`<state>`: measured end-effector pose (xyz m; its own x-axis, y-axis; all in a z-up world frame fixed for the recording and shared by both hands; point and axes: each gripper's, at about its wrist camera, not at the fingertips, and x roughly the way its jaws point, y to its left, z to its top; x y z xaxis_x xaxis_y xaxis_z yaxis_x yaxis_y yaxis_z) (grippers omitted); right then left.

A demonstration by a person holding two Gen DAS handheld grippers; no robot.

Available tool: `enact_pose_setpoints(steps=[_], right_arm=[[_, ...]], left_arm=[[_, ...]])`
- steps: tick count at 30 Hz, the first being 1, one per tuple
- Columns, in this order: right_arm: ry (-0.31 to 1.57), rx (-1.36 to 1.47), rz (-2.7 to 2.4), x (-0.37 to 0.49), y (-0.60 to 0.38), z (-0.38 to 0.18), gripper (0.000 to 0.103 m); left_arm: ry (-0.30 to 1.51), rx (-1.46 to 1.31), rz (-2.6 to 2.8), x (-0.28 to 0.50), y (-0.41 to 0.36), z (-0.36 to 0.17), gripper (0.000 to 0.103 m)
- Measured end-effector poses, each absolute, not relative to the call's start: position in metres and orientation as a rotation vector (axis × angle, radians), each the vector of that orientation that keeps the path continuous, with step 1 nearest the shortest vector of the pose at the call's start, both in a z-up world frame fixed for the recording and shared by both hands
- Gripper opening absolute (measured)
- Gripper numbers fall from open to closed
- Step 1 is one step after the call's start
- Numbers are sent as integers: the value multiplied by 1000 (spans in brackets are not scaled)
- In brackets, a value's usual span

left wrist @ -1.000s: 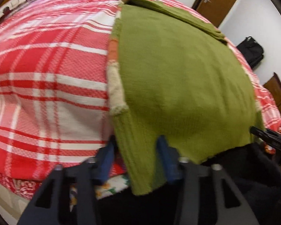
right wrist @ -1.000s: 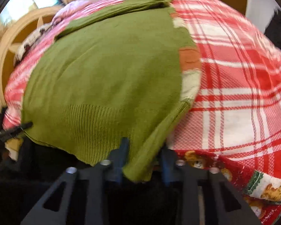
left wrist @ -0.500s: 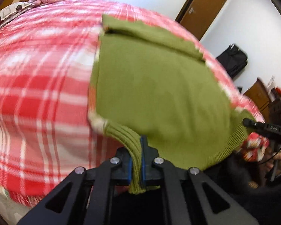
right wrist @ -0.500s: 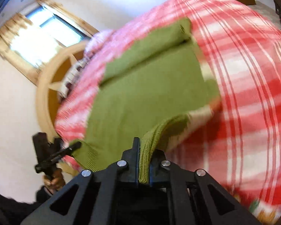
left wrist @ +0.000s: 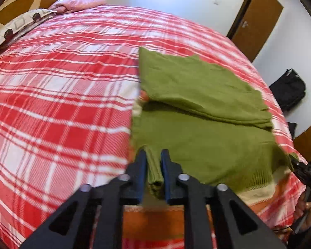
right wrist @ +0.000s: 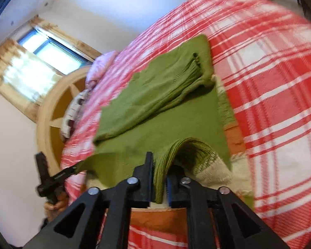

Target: Fold small clothes

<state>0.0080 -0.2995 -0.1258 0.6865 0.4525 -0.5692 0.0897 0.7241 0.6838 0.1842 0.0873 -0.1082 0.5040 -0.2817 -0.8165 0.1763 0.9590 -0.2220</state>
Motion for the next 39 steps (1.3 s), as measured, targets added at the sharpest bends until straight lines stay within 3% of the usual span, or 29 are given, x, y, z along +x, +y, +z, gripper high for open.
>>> enact_pose_setpoints(steps=[1, 2, 3, 7, 15, 16, 18, 19, 26, 27, 29, 34, 38, 39], right_arm=[[776, 756, 249, 7, -300, -122, 34], [754, 758, 261, 3, -300, -118, 58], [707, 771, 283, -2, -303, -111, 75], [594, 808, 282, -17, -319, -89, 77], [762, 214, 35, 17, -277, -94, 77], [776, 158, 35, 21, -273, -102, 76], [823, 82, 35, 35, -266, -118, 57], [853, 61, 32, 42, -264, -127, 54], [865, -37, 19, 47, -259, -139, 49], [867, -44, 27, 43, -259, -139, 32], [866, -73, 37, 38, -253, -137, 14], [846, -74, 26, 35, -250, -138, 12], [834, -10, 28, 34, -256, -140, 12], [831, -7, 30, 34, -256, -140, 12]], left_arm=[[999, -114, -264, 185, 91, -106, 41], [977, -117, -255, 185, 95, -103, 59], [940, -118, -247, 182, 103, -98, 70], [819, -70, -223, 170, 124, -83, 76], [763, 93, -253, 164, 113, -92, 78], [771, 100, -267, 164, 108, -95, 78], [797, 112, -316, 166, 97, -103, 78], [807, 118, -328, 167, 93, -105, 78], [868, 108, -387, 176, 84, -112, 83], [876, 115, -392, 177, 83, -113, 85], [880, 150, -404, 176, 78, -116, 85], [839, 228, -470, 171, 60, -118, 83], [862, 229, -507, 177, 50, -124, 54], [875, 213, -518, 179, 50, -125, 52]])
